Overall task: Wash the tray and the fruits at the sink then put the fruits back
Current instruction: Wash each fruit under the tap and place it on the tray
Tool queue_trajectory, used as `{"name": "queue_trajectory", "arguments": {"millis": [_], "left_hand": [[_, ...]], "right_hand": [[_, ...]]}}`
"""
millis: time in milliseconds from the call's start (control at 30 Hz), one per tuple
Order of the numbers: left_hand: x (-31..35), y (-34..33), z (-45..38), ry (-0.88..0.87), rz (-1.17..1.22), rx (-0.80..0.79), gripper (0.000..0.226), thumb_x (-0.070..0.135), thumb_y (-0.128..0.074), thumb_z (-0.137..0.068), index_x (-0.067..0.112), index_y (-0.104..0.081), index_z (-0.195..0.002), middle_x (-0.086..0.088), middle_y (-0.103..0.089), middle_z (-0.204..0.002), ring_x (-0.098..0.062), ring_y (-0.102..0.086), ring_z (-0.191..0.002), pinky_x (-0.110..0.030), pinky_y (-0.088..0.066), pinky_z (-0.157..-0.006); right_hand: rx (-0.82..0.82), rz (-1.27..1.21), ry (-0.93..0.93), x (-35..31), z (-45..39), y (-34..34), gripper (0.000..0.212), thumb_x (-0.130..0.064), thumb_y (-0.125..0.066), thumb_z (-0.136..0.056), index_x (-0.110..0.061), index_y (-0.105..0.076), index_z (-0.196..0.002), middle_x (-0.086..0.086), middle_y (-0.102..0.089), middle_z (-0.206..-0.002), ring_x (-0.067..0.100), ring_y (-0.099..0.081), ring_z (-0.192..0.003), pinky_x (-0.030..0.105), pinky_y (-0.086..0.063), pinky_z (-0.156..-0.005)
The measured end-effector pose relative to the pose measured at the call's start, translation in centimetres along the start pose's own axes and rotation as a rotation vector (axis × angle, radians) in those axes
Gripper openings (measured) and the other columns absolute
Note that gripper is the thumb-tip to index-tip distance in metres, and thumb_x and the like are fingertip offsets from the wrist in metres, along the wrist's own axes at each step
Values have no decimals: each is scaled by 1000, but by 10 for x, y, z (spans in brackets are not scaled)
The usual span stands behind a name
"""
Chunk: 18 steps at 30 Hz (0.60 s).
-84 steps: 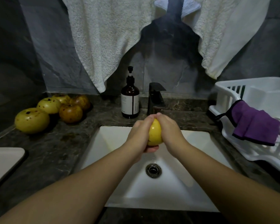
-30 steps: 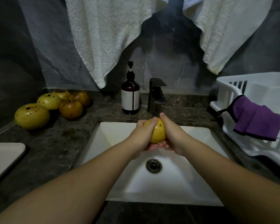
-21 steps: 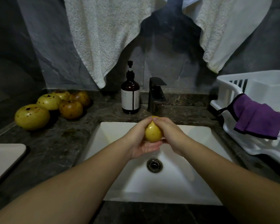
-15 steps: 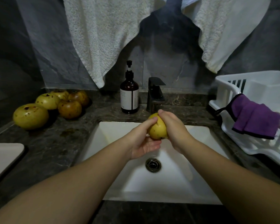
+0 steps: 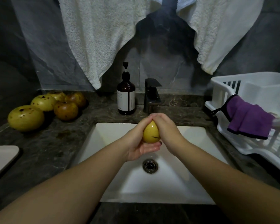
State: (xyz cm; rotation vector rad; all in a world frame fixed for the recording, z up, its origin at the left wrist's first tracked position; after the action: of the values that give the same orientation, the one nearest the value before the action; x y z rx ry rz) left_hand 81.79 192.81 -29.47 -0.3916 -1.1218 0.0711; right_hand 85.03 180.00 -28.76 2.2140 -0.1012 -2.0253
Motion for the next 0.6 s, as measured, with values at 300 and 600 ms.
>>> {"name": "queue_trajectory", "arguments": {"millis": [300,600], "left_hand": [[-1,-4,-6,-209,-244,228,61,77,-59,-88,27,-54,-123,-11,-69,-105,-24,-72,-68,-36,-62,-62],[0,-8,2,-151,-117,233,54,79,-55,-88,31,-58,-114,-12,-69,-97,-22,-68,-65,-26,-53,-48]], "right_hand": [[113,-208,-290,-5,2,-10,27,-51,-57,-95,-26,-65,-103,8,-67,-106,27,-65,-98,42,-55,-83],[74,-88,-87,-13,7,-6,22,-41,-53,-99,-31,-72,-103,3,-68,-107,23,-64,-102,38,-53,-84]]}}
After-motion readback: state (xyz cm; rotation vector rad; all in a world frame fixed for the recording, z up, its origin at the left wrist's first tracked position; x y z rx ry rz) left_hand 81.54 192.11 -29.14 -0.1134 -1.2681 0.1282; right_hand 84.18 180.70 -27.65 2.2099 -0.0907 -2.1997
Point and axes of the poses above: each hand's wrist, its own z-axis away from the middle knuckle, its own y-axis out of the back of the hand, x = y × z, the point moved 1 cm from there along -z, towards the middle knuckle
